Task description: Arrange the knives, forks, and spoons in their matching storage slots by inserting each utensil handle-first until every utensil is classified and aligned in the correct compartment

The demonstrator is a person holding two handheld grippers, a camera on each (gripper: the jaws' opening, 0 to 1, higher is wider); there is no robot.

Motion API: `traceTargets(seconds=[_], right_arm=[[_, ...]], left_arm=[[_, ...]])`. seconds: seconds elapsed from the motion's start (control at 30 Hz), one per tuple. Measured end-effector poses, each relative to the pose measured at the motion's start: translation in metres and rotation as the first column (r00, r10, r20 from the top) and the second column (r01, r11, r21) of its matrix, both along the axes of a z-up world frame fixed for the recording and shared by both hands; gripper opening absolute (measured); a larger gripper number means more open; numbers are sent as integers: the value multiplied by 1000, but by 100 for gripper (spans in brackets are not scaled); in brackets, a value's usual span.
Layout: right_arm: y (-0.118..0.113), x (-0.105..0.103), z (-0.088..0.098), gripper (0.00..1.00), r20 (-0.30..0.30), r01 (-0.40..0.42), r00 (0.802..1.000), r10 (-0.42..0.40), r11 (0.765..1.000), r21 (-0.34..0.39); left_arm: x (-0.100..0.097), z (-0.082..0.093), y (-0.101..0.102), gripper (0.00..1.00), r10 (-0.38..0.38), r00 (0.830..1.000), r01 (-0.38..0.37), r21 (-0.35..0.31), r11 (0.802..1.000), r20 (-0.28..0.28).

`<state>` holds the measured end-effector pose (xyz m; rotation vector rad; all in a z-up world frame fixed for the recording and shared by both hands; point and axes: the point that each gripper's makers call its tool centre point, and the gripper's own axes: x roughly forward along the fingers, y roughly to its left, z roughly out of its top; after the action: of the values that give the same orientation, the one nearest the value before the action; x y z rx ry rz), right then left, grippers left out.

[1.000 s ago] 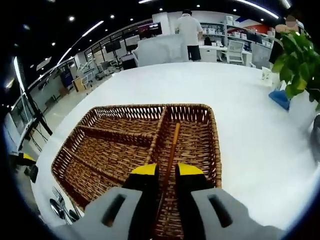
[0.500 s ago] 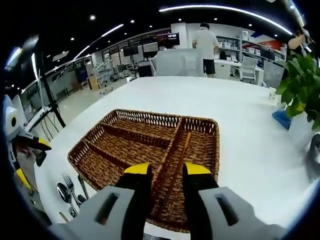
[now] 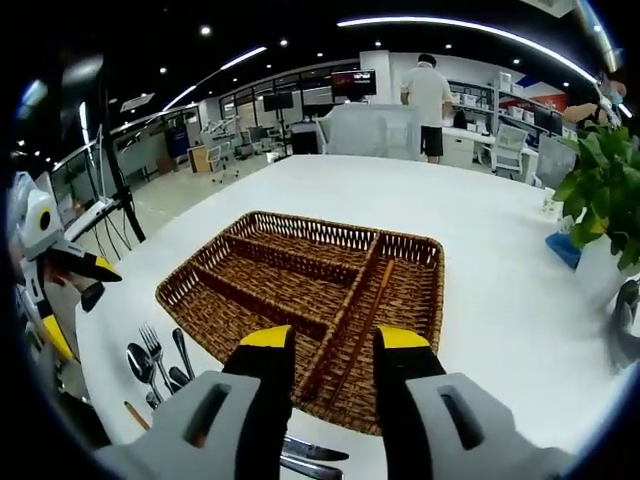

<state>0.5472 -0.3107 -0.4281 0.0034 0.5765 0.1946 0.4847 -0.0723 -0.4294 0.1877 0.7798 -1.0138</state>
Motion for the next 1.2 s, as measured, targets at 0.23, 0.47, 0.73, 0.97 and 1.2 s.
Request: traceTargets(seconds=[0.23,0.47,0.73,0.97,1.2], right_arm=[[7,-15,3,33,5,-17,1000,17,1000,8],[8,-28,7,33,11,-22,1000,22,1000,9],[9,-41,7,33,9,-22,1000,22,1000,18],[16,-58,-6,33,-24,-29,999,30,999,35],[24,-73,-22,33,-72,-37,997,41,997,65]], left_arm=[[-5,-1,-3,100,-14,1000,14,5,1000,3],[-8,-1,-8,100,-25,1000,25,1,1000,7],[-11,0,-13,100,-47,999,47,6,999,12],[-13,0,-17,100,-58,998,58,7,998,13],[-14,-1,-20,100,-60,998,60,-1,998,8]])
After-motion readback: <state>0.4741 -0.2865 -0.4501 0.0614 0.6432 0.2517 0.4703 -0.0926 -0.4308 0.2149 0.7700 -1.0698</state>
